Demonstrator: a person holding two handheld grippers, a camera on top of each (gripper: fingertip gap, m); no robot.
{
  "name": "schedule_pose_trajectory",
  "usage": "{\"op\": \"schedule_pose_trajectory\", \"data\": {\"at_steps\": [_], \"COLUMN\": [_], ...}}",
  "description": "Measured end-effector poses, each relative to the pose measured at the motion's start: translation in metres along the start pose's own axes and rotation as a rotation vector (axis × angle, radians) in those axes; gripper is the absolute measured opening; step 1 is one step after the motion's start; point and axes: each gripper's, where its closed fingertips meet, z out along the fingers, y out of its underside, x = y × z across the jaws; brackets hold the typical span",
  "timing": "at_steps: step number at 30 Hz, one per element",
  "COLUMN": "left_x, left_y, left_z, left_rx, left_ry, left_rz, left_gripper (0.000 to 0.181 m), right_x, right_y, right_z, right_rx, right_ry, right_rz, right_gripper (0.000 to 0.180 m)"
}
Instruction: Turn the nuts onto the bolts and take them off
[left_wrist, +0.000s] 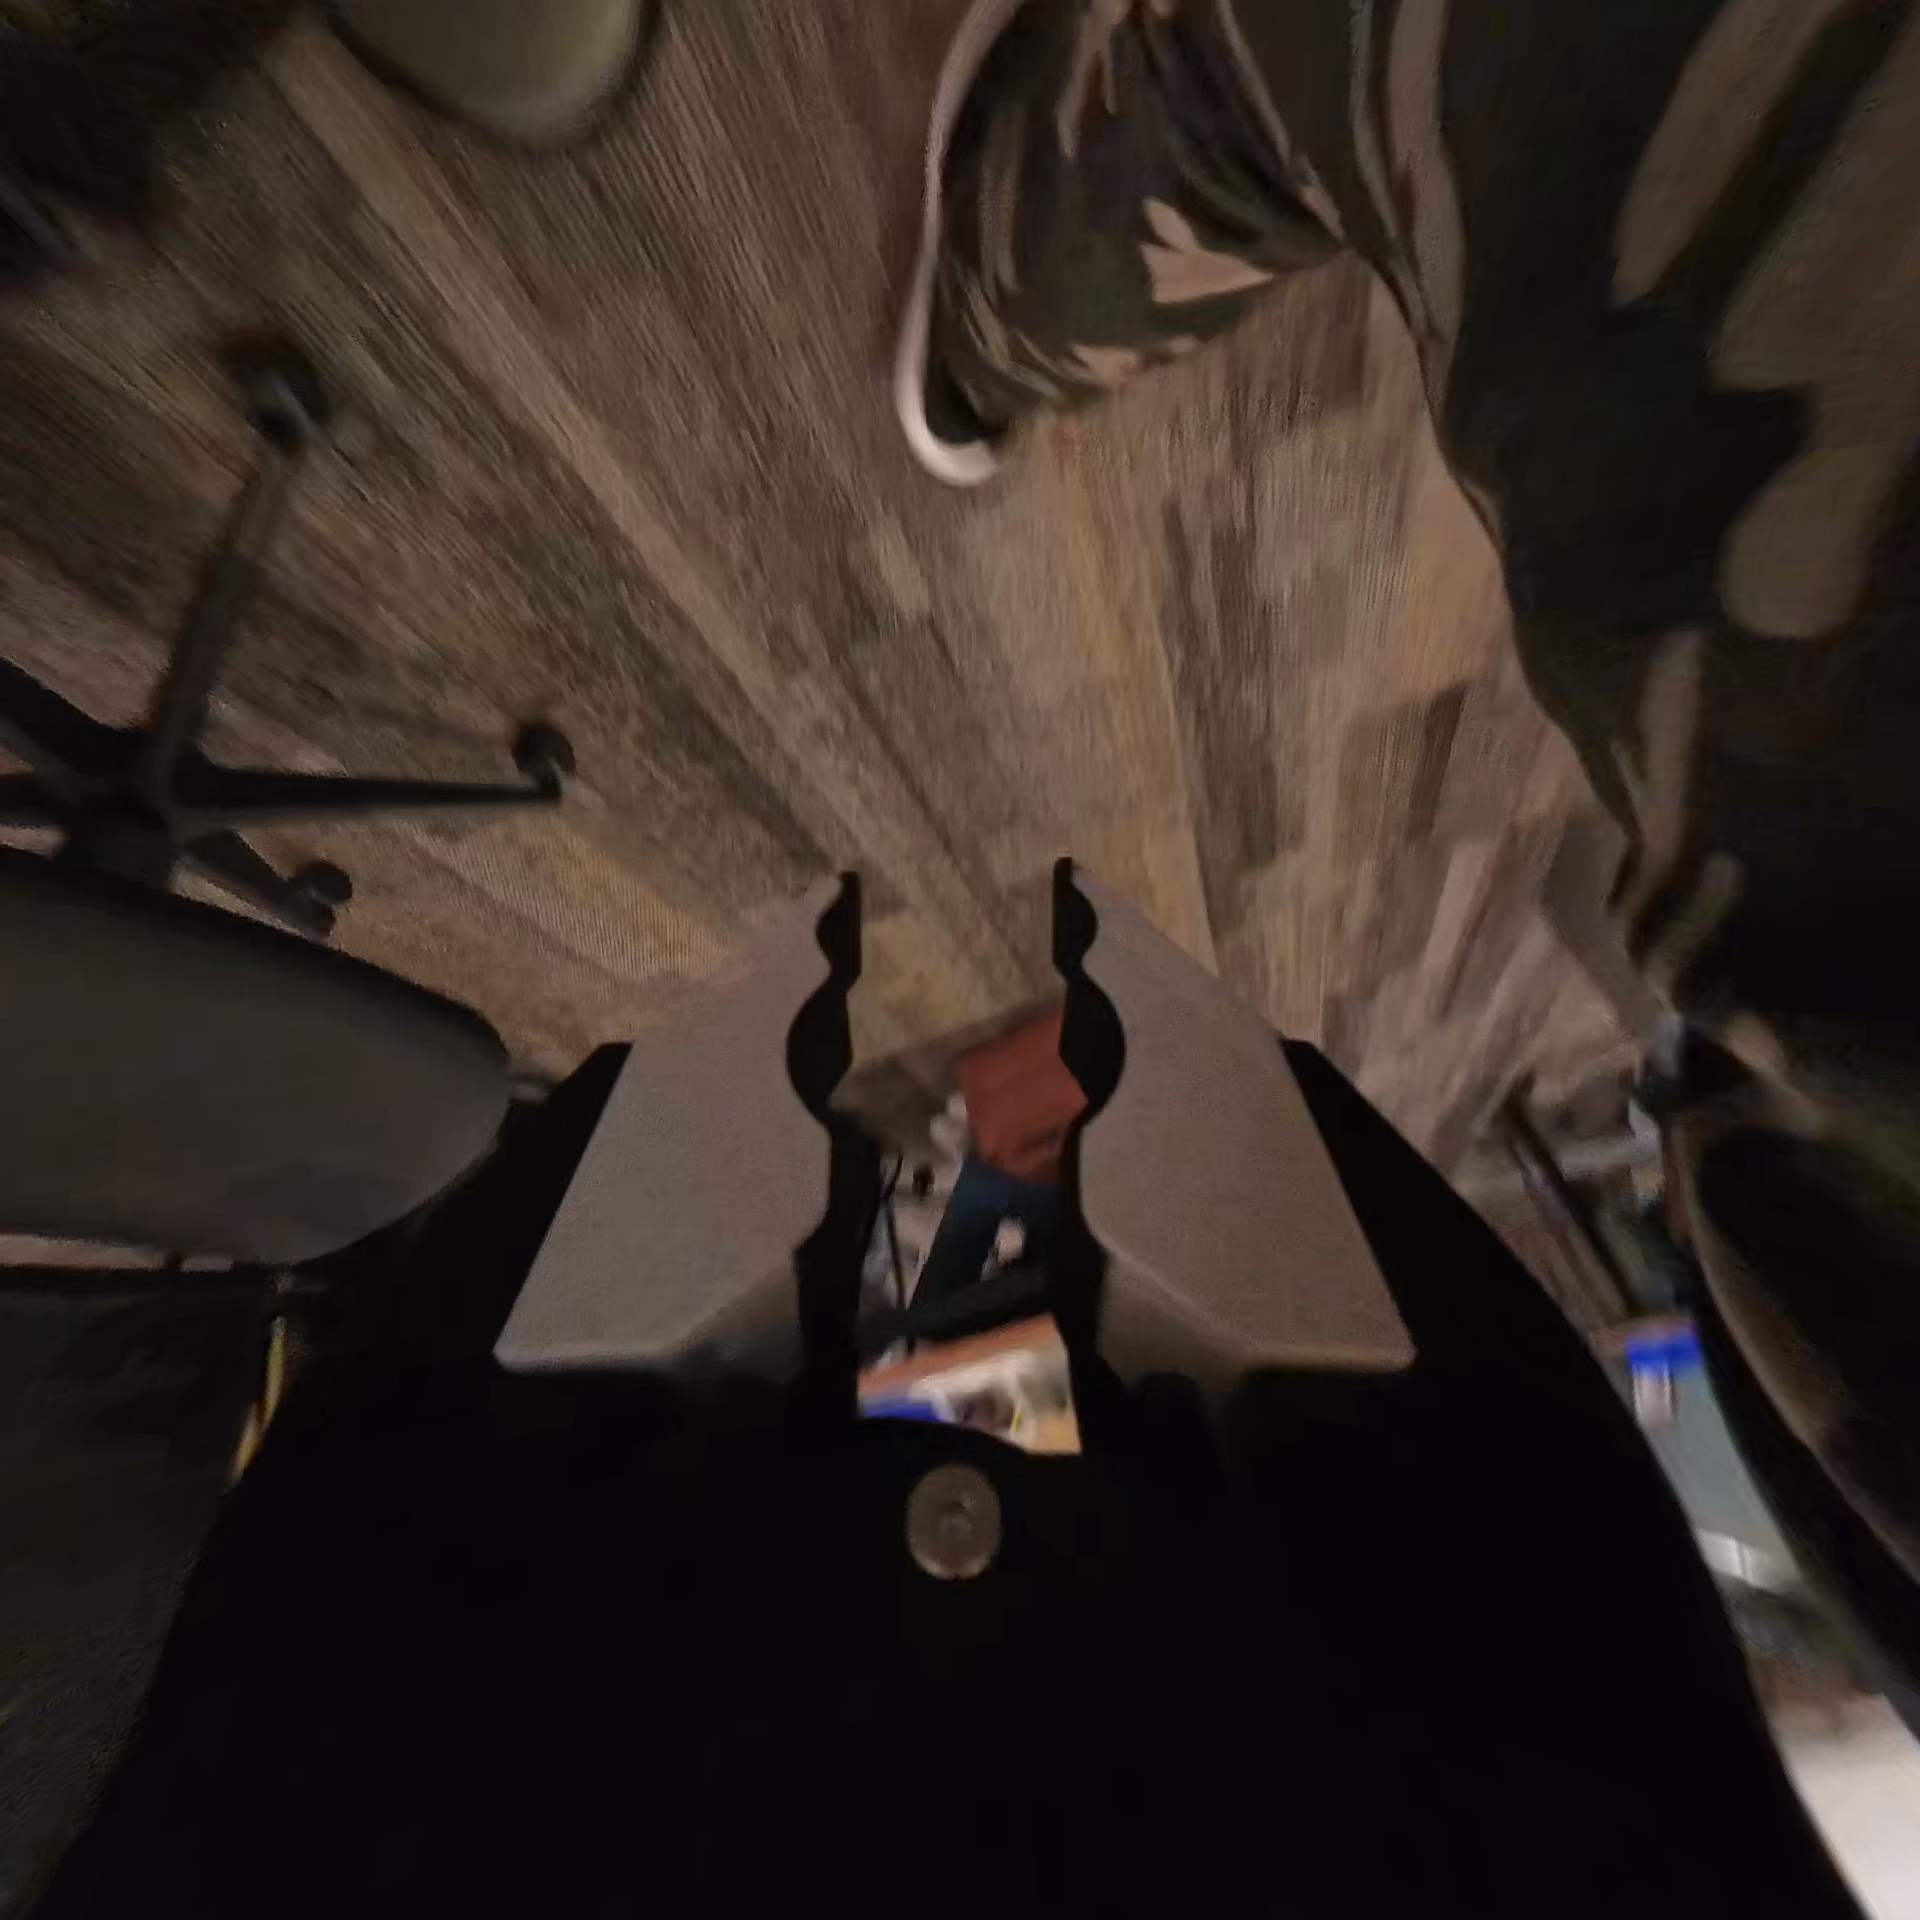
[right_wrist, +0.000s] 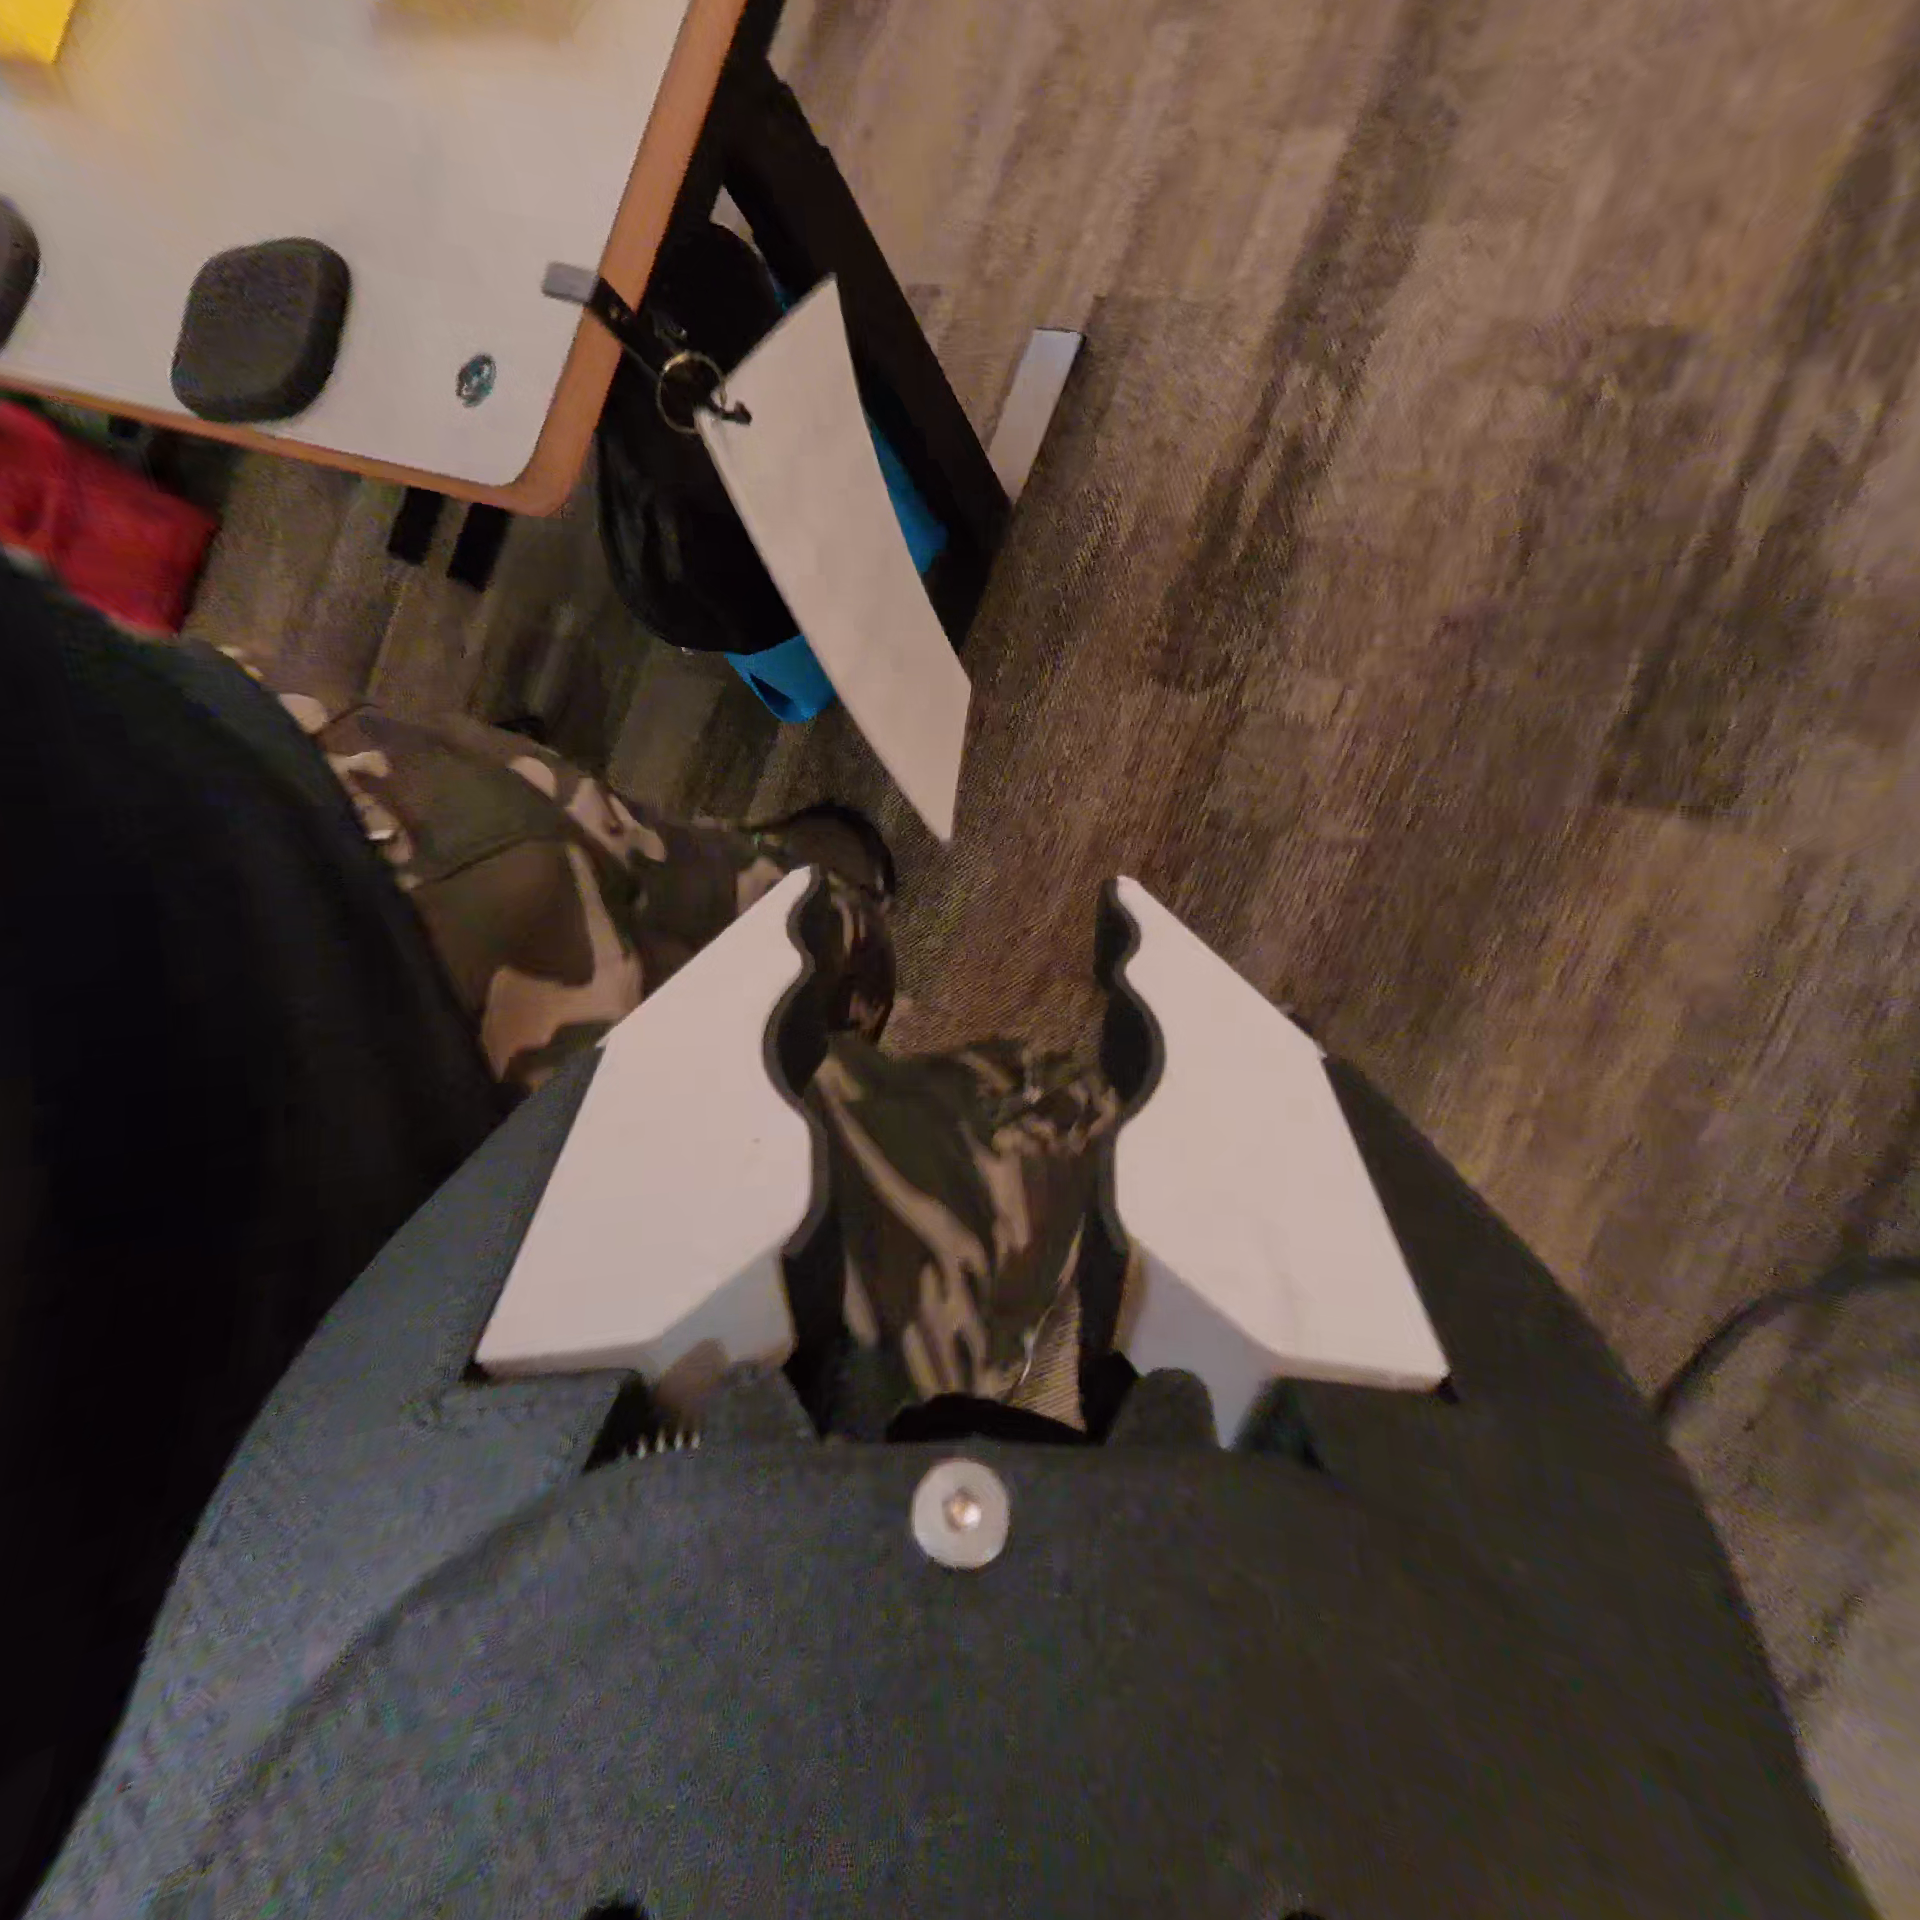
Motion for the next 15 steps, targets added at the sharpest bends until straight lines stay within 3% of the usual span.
{"op": "schedule_pose_trajectory", "data": {"at_steps": [5, 9, 12, 15], "left_x": [0.003, -0.005, -0.029, -0.074], "left_y": [-0.160, -0.309, -0.422, -0.539], "left_z": [-0.140, -0.259, -0.320, -0.356], "left_rx": [0.406, 0.724, 0.897, 1.042], "left_ry": [-0.194, -0.227, -0.238, -0.247], "left_rz": [-0.044, -0.037, -0.005, 0.018], "left_gripper": [0.033, 0.039, 0.043, 0.044], "right_x": [0.073, 0.097, 0.114, 0.131], "right_y": [-0.139, -0.227, -0.280, -0.332], "right_z": [0.055, 0.123, 0.182, 0.242], "right_rx": [-0.040, -0.090, -0.132, -0.157], "right_ry": [-0.127, -0.225, -0.240, -0.232], "right_rz": [-0.245, -0.367, -0.374, -0.344], "right_gripper": [0.049, 0.055, 0.064, 0.072]}}
